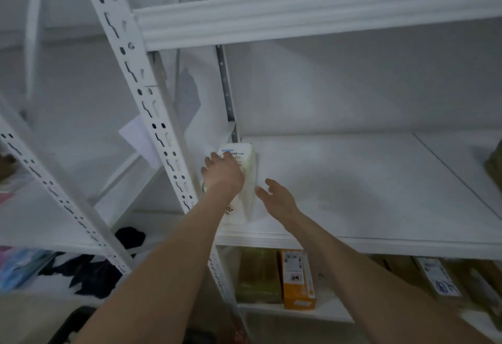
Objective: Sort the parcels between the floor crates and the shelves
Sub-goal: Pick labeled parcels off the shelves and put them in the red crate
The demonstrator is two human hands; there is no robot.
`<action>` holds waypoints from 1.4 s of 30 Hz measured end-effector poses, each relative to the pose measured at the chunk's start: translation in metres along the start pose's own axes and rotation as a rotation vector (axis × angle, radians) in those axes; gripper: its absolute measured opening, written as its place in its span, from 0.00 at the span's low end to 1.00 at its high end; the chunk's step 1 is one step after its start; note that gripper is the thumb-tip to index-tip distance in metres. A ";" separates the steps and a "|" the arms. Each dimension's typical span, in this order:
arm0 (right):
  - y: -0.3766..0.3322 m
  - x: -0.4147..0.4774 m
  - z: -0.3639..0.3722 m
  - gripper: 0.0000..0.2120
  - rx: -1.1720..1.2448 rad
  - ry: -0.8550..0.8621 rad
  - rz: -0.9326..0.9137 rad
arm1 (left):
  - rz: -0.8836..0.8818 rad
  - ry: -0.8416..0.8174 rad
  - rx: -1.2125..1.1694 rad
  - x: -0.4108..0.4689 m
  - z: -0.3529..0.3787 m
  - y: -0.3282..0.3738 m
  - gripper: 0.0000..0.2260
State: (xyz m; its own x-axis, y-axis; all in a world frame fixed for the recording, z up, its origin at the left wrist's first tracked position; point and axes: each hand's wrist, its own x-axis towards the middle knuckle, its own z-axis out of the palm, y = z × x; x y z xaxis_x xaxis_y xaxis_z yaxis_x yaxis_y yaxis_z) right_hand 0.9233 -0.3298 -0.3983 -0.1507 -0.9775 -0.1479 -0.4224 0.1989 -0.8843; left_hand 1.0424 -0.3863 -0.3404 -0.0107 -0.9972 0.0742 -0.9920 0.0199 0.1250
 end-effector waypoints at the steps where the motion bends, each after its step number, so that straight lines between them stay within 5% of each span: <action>1: -0.004 0.007 0.004 0.29 0.019 -0.008 0.016 | -0.054 -0.075 -0.018 0.010 0.000 -0.002 0.25; 4: -0.008 0.020 0.009 0.28 0.070 -0.029 0.061 | -0.157 -0.243 -0.042 0.028 0.004 0.000 0.31; 11: 0.012 0.019 -0.045 0.14 0.131 0.271 0.156 | -0.059 -0.168 -0.565 0.029 0.029 0.052 0.19; 15: 0.034 0.002 -0.100 0.11 0.205 0.406 0.187 | 0.061 -0.198 -0.934 0.004 0.041 0.098 0.24; 19: 0.050 -0.015 -0.136 0.08 0.232 0.531 0.137 | 0.162 -0.190 -1.046 -0.016 0.046 0.142 0.26; 31: 0.081 -0.036 -0.179 0.14 0.063 0.526 0.200 | 0.350 -0.236 -0.719 -0.046 0.064 0.196 0.24; 34: 0.089 -0.043 -0.187 0.27 0.063 0.488 0.216 | 0.382 -0.151 -0.563 -0.054 0.066 0.202 0.26; 38: 0.106 -0.067 -0.201 0.33 -0.127 0.535 0.229 | 0.632 0.106 -0.293 -0.070 0.065 0.218 0.27; 42: 0.132 -0.106 -0.227 0.32 -0.268 0.610 0.295 | 0.900 0.127 -0.165 -0.103 0.075 0.253 0.26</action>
State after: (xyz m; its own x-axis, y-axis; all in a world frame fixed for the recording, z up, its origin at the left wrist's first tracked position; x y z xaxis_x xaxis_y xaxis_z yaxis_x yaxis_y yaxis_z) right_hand 0.6809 -0.1835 -0.3989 -0.7306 -0.6825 -0.0205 -0.4801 0.5348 -0.6954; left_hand 0.7835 -0.2844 -0.3902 -0.7456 -0.5852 0.3187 -0.5856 0.8037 0.1058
